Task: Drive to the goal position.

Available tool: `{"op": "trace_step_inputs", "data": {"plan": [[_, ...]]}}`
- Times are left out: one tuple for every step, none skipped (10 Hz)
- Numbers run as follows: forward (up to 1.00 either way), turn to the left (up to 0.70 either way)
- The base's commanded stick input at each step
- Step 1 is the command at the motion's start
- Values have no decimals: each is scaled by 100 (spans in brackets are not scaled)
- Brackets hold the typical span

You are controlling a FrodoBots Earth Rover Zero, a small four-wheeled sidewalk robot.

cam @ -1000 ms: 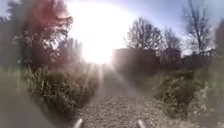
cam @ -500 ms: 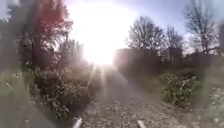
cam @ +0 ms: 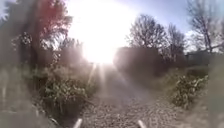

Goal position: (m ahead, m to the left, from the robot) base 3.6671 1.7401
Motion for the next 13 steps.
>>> {"op": "trace_step_inputs", "data": {"plan": [[50, 0], [50, 0], [50, 0], [50, 0], [50, 0], [50, 0], [50, 0], [50, 0], [50, 0], [50, 0], [50, 0], [50, -14], [50, -33]]}}
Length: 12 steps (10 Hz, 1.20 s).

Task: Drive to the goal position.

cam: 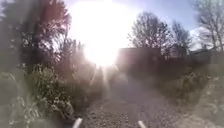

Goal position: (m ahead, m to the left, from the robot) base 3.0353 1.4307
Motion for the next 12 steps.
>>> {"op": "trace_step_inputs", "data": {"plan": [[50, -33], [50, 0], [50, 0], [50, 0], [50, 0], [50, 0], [50, 0], [50, 0], [50, 0], [50, 0], [50, 0], [50, 0]]}}
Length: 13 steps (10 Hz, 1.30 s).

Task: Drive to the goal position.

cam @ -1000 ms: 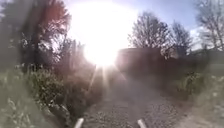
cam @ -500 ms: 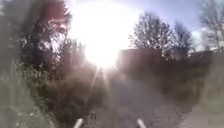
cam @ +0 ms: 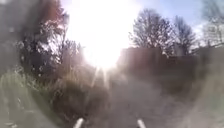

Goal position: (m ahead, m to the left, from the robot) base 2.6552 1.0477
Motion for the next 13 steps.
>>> {"op": "trace_step_inputs", "data": {"plan": [[50, 0], [50, 0], [50, 0], [50, 0], [50, 0], [50, -2], [50, -9], [50, -16], [50, -45], [50, -29], [50, -13], [50, 0], [50, 0]]}}
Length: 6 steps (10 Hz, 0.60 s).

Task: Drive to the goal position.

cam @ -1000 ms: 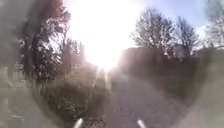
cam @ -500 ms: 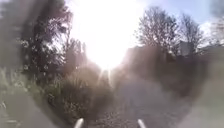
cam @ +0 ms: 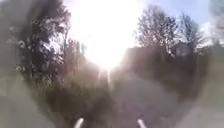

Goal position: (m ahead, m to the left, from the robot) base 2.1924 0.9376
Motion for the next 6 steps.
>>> {"op": "trace_step_inputs", "data": {"plan": [[50, 0], [50, 0], [50, 0], [50, 0], [50, 0], [50, 0]]}}
